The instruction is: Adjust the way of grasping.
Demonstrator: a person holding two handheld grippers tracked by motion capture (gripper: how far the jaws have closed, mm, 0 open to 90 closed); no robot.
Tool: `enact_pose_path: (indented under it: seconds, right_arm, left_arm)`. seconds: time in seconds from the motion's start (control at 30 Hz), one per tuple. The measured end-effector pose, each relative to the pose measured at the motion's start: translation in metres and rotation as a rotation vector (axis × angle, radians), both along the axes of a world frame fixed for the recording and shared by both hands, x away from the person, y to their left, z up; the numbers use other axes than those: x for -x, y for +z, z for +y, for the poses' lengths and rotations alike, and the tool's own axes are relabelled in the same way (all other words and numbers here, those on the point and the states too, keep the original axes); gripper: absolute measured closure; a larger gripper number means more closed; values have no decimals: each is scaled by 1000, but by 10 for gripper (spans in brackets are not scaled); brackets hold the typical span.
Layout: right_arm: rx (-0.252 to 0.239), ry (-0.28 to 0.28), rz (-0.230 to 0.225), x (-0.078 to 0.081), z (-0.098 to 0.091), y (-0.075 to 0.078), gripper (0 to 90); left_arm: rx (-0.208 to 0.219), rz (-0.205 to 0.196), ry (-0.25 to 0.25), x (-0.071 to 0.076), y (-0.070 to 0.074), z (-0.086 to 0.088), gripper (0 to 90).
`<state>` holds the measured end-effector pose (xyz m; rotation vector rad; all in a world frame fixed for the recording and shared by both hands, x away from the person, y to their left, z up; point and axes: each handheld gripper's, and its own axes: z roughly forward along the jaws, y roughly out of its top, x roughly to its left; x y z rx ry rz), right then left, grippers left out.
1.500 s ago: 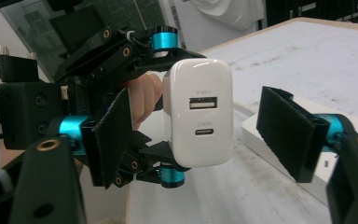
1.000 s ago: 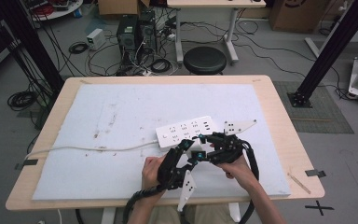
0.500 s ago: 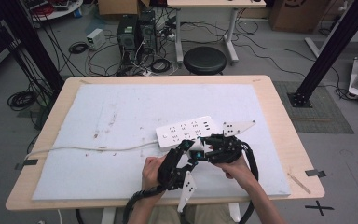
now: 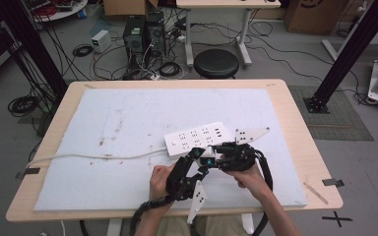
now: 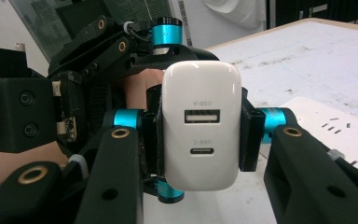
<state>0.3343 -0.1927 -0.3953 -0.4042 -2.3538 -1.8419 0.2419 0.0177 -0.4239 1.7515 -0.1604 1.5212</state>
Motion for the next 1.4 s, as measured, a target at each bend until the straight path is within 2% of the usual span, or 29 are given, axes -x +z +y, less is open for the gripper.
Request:
enact_pose_path:
  seconds: [0.2,0.3,0.73,0.8,0.9,0.93,1.0,1.07,1.17,1.2,1.27,1.3,1.37,1.4]
  right_arm:
    - [15,-13,-3,1,1,0,628]
    - [10,-16,-3,1,1,-2,628]
    - [6,-23,13,0,-1,-5,629]
    - [16,-24,13,0,-1,-5,629]
    - [23,-22,15,0,0,-6,629]
    - [18,-23,8,0,1,-6,630]
    - [18,-25,6,0,1,-6,629]
    - [18,-26,1,0,1,-6,629]
    - [16,-36,14,0,-1,-6,629]
    - [12,-37,8,0,-1,-6,629]
    - [8,-28,8,-1,-1,-6,629]
    - [9,-27,7,-1,-1,-6,629]
    - [6,-26,8,-1,-1,-6,629]
    - [2,-32,-2,-1,-2,-6,629]
  left_arm:
    - [6,11,-3,0,-2,0,424]
    - [-6,17,2,0,-1,0,424]
    - [-8,37,1,-2,-2,-2,422]
    - [-1,61,-2,-3,-2,-3,413]
    - [3,72,3,-5,-2,-3,392]
    - [4,75,4,-6,-2,-4,355]
    - [5,95,-6,-7,-2,-4,311]
    - [9,97,-9,-7,-2,-4,259]
    - [12,120,-29,-8,-1,-2,216]
    - [15,115,-29,-8,0,-2,212]
    - [34,133,-55,-8,1,-1,207]
    - [24,129,-53,-8,2,0,207]
    - [31,141,-69,-8,3,0,205]
    - [40,160,-96,-7,4,0,205]
